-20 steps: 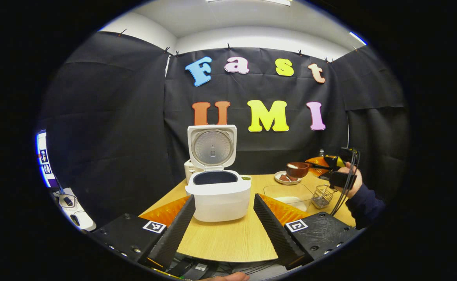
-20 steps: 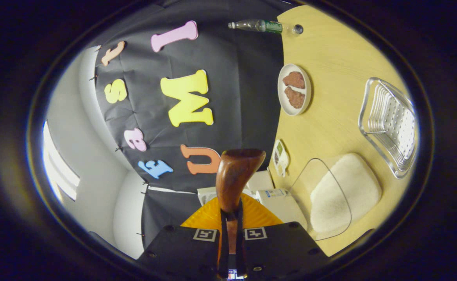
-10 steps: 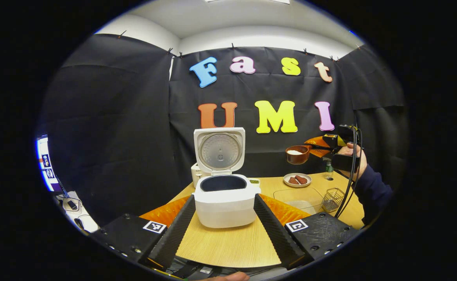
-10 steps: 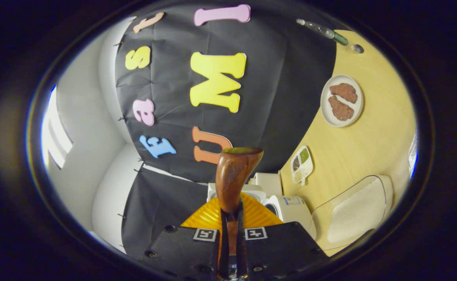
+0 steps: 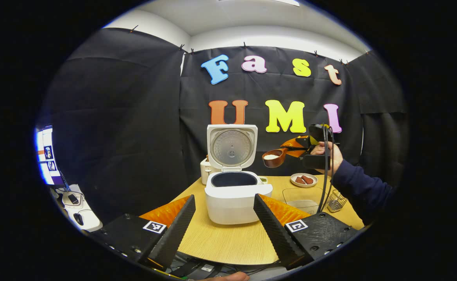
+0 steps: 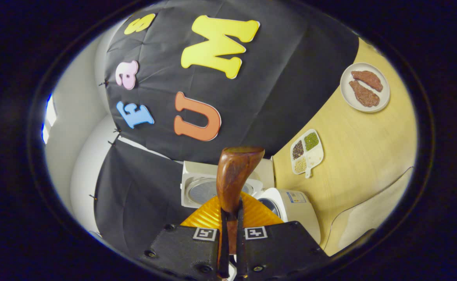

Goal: Close the left gripper, press the button to open the rice cooker; take a wooden spoon from the chopstick holder with the right hand, scoop a spoonful of rice and pour it into the rice cooker, then put the wooden spoon back into the chopstick holder.

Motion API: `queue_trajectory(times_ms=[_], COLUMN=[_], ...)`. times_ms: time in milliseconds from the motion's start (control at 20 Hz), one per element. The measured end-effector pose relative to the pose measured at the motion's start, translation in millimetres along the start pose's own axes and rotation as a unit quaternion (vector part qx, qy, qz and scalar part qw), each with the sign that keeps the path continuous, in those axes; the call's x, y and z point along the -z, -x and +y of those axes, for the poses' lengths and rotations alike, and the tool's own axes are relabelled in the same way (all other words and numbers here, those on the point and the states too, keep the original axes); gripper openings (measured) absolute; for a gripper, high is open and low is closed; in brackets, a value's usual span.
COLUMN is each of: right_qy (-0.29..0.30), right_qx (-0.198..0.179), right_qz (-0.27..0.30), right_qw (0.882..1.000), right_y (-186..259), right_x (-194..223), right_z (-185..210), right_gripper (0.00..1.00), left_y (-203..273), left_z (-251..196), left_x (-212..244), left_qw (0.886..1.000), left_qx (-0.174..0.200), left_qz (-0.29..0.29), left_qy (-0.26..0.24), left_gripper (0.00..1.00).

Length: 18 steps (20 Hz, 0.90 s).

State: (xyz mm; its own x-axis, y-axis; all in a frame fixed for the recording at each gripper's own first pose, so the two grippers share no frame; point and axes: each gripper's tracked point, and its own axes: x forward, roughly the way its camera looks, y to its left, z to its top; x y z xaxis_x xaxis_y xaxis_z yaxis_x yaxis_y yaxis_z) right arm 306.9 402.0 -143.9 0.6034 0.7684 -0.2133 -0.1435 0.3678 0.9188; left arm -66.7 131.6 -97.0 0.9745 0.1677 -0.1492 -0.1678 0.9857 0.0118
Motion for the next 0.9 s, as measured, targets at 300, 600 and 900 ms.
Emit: queue_trajectory(times_ms=[300,600,900], right_qy=[0.095,0.147,0.257], right_qx=[0.018,0.062,0.104], right_qz=[-0.008,-0.021,-0.039], right_qw=[0.995,0.987,0.960], right_y=[-45,-81,-101], right_x=[20,28,49], right_z=[14,1,-3], right_gripper=[0.12,0.12,0.13], left_y=[17,28,32], left_z=[14,21,27], left_x=[-2,-3,3], left_qw=[1.000,1.000,1.000], left_qx=[-0.011,-0.021,-0.027], left_qz=[-0.011,-0.018,-0.011], left_qy=[-0.002,-0.002,0.000], left_gripper=[0.95,0.95,0.95])
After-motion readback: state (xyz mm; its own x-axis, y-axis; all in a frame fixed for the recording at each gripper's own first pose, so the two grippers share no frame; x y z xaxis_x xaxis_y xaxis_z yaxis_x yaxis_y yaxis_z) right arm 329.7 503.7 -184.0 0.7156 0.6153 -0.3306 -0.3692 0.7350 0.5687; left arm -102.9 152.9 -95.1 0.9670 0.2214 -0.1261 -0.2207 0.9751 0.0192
